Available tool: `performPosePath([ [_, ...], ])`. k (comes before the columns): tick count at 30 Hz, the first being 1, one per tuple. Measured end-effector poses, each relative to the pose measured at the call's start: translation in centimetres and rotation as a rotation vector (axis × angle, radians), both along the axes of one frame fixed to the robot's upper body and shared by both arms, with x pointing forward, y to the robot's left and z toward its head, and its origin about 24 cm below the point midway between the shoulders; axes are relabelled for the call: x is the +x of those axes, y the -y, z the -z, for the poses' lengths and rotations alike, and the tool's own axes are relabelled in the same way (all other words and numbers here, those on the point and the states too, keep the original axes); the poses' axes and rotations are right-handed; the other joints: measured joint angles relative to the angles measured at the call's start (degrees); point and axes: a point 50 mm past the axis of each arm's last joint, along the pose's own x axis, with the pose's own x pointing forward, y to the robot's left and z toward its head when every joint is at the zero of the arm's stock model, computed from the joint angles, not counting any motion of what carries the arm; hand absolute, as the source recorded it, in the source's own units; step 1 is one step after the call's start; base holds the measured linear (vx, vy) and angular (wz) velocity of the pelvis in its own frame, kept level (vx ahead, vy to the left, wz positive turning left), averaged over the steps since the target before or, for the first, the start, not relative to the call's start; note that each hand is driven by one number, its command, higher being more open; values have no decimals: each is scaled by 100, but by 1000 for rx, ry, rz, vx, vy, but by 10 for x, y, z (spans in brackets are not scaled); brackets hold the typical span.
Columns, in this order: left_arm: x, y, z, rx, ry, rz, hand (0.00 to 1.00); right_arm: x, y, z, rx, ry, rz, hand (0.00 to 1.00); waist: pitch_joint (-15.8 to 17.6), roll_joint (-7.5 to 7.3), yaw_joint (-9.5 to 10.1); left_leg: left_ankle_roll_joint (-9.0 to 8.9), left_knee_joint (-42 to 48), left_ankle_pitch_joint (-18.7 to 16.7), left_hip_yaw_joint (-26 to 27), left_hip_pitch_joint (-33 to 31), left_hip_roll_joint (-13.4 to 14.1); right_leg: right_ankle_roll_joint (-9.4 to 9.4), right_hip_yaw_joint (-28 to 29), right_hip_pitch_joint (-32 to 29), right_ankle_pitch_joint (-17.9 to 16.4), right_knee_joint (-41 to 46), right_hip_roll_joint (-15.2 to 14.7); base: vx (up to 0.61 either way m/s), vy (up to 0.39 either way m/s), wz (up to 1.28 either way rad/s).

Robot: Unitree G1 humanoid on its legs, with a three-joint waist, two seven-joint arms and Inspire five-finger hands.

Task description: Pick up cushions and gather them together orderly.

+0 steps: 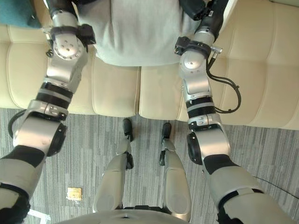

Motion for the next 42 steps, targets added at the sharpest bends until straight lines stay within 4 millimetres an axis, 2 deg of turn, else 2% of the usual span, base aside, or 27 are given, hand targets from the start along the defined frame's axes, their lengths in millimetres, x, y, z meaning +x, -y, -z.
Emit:
performPosePath([
  [8, -3, -26, -51, -15, 99, -103, 100, -1, 1, -44, 95, 116, 8, 100, 124, 3, -53, 9, -310, 241, 28, -184, 1, -16, 58, -298, 198, -152, 36, 33, -5, -5],
  [11, -8, -31, -72, -10, 145, -115, 100, -3, 7, -71, 128, 168, 6, 100, 170, 4, -54, 37, -310, 272, 30, -325, -6, 3, 62, -395, 303, -260, 35, 50, 24, -1],
  [13, -9, -33, -75, -9, 152, -111, 100, -3, 10, -76, 140, 174, 5, 100, 171, 4, -52, 40, -310, 275, 33, -346, -11, 7, 62, -412, 313, -269, 28, 62, 36, -1],
  [14, -13, -37, -85, -21, 173, -104, 100, -4, 18, -83, 165, 186, -1, 100, 171, 4, -50, 47, -310, 280, 35, -385, -14, 14, 61, -455, 319, -269, 16, 69, 40, 1],
  [18, -21, -42, -108, -51, 225, -78, 100, -6, 31, -89, 176, 198, -6, 100, 171, 3, -31, 49, -310, 282, 46, -405, 6, 18, 51, -466, 322, -273, -8, 61, 30, 0],
  [20, -27, -47, -120, -126, 265, -45, 100, -6, 33, -90, 188, 195, -40, 100, 171, 3, -18, 49, -309, 281, 63, -395, 24, 18, 45, -463, 322, -267, -2, 60, 26, -3],
  [25, -28, -54, -121, -256, 263, 20, 100, -4, 34, -88, 229, 179, -101, 100, 171, 3, 6, 48, -306, 281, 77, -319, 57, 18, 35, -426, 321, -188, 13, 54, 22, -2],
  [27, -26, -59, -116, -312, 248, 80, 100, -2, 38, -83, 239, 164, -113, 100, 171, 3, 8, 48, -304, 281, 77, -220, 59, 18, 23, -327, 321, -186, 12, 53, 26, 1],
  [32, -21, -92, -68, -464, 213, 123, 100, -5, 54, -58, 204, 138, -108, 100, 170, 4, 22, 16, -303, 257, 109, -13, 78, -7, 59, -147, 272, -181, 32, 35, 14, -4],
  [33, -19, -99, -54, -485, 184, 108, 100, -6, 58, -50, 192, 128, -106, 100, 170, 4, 32, 15, -303, 256, 110, -6, 93, -12, 62, -146, 269, -172, 48, 22, -4, -3],
  [34, -16, -106, -30, -494, 133, 83, 100, -7, 62, -34, 181, 102, -102, 100, 170, 4, 36, 11, -303, 253, 124, 38, 106, -34, 66, -120, 250, -129, 60, 0, 0, 0],
  [35, -15, -109, -18, -499, 109, 75, 100, -8, 65, -26, 179, 88, -99, 100, 170, 4, 37, 6, -304, 249, 135, 72, 108, -44, 66, -96, 235, -110, 62, 0, 0, 0],
  [37, -17, -109, 22, -497, 31, 66, 100, -17, 74, 6, 163, 46, -91, 100, 167, 5, 58, -22, -304, 229, 137, 187, 111, -40, 69, -36, 147, 12, 53, 29, -6, 2],
  [38, -23, -104, 55, -481, -25, 79, 100, -30, 83, 34, 166, 17, -84, 100, 167, 5, 92, -50, -305, 207, 131, 286, 116, -52, 56, 41, 83, 53, 51, 48, -11, 4],
  [39, -25, -102, 67, -477, -49, 82, 100, -34, 85, 45, 175, 1, -81, 100, 167, 6, 98, -57, -306, 201, 129, 327, 122, -52, 52, 89, 74, 51, 56, 77, -24, 5],
  [40, -32, -94, 109, -478, -144, 82, 100, -46, 92, 81, 206, -69, -66, 100, 139, 8, 107, -97, -305, 155, 114, 476, 130, -49, 39, 248, 12, 53, 64, 77, -31, 3],
  [42, -52, -81, 175, -503, -305, 74, 100, -68, 93, 134, 236, -195, -50, 100, -105, 7, 139, -157, -302, 26, 123, 531, 152, -70, 38, 296, -87, 76, 82, 112, -45, -1],
])
